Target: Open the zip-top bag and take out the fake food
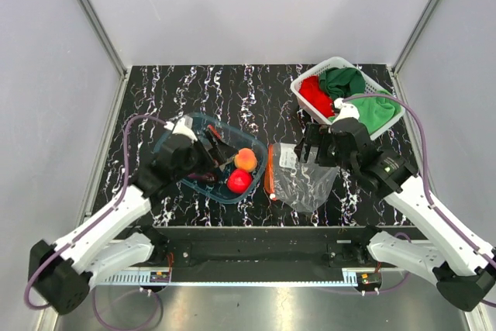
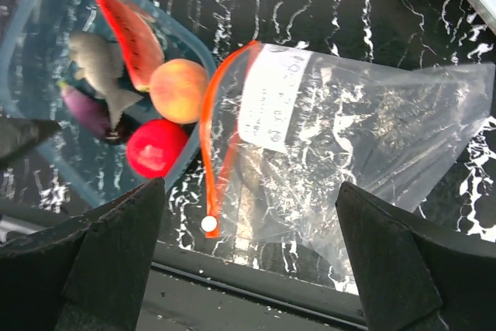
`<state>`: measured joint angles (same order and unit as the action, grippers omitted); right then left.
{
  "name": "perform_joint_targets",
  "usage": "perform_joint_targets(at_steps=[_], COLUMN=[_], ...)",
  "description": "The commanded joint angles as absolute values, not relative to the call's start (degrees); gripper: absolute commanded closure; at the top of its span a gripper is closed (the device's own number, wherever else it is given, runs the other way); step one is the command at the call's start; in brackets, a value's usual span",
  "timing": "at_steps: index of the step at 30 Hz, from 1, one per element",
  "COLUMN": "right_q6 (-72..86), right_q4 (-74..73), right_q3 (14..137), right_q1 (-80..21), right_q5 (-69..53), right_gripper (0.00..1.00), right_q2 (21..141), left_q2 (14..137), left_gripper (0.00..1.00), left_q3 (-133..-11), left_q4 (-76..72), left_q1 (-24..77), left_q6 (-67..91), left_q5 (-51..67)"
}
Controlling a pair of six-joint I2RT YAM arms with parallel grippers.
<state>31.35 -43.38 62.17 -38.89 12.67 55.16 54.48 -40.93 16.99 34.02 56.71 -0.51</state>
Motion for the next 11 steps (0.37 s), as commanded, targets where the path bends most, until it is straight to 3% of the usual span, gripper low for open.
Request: perform_joint_targets(at_steps=[1, 11], right_q6=[32.8, 35.6], right_q4=[-41.0, -38.4], right_q3=[62.1, 50.8], right_q1=[-39.1, -39.1], right_q5=[11.2, 5.6], right_gripper=[0.0, 0.0], right_q2=[50.5, 40.3], left_q2=[46.6, 38.5], left_gripper=[0.01, 0.01], left_q3=[-38.2, -32.9], left_q4=[3.7, -8.2], left_q1=[35.6, 37.2], left_q6=[51.5, 50.8], left_q5=[11.5, 20.0])
